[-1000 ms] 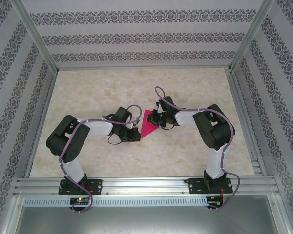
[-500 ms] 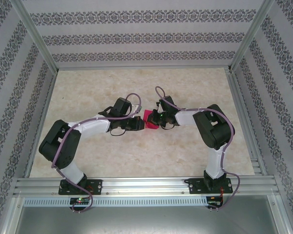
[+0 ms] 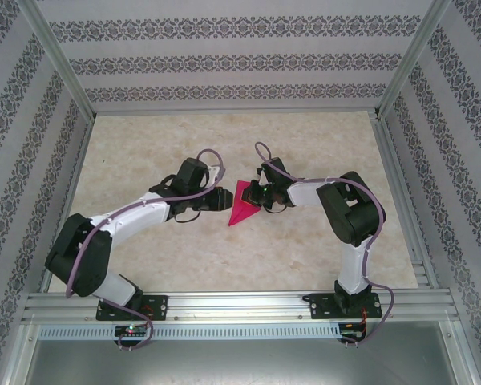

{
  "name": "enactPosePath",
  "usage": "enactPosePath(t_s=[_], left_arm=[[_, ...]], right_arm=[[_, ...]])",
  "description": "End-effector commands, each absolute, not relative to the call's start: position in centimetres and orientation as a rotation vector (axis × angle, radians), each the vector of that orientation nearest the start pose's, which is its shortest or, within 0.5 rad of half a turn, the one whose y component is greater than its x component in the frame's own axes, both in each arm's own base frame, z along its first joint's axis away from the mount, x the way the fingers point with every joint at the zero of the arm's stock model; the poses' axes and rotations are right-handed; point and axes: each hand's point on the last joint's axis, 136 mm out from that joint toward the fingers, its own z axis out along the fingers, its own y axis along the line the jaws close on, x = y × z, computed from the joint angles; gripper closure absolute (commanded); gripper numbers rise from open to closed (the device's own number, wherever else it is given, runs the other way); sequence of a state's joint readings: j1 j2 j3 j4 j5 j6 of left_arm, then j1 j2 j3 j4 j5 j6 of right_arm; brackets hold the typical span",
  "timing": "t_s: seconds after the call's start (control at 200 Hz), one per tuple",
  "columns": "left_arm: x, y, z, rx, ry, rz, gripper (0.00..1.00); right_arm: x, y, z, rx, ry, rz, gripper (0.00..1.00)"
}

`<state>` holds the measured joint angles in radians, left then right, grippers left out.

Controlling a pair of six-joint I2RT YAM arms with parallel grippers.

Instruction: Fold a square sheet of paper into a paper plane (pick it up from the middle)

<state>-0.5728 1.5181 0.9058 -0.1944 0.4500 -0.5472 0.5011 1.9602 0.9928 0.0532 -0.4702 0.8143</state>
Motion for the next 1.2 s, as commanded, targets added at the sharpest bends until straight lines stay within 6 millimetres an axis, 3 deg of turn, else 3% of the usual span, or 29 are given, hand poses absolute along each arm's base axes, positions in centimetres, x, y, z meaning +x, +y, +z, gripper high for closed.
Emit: enactPosePath(t_s=[0.0,0.285,0.585,0.709,0.899,1.194], left_arm=[[29.5,-29.5,10.5,0.319,2.544,-1.098,0.79],[31.6,-32.0,6.7,0.315,2.599,-1.166,0.88],[32.1,-31.3,3.3,0.309,2.681,-1.051,0.87],[30.7,-31.1,2.0,0.328,2.755,-1.052,0.86],[26.9,-29.6,0.3,0.385,2.91,-0.992,0.87],[22.2,-26.6,0.7,0.454,3.018,-0.887,0.88]], right_arm=[[31.4,23.4,-7.0,0.38,2.959,0.736,0.99],[31.2,23.6,-7.4,0.384,2.973,0.75,0.99],[31.0,23.6,-7.6,0.385,2.983,0.746,0.99],[30.8,23.5,-7.9,0.393,2.995,0.738,0.99],[30.5,23.2,-8.3,0.401,3.021,0.706,0.99],[30.4,23.1,-8.5,0.406,3.034,0.691,0.99]])
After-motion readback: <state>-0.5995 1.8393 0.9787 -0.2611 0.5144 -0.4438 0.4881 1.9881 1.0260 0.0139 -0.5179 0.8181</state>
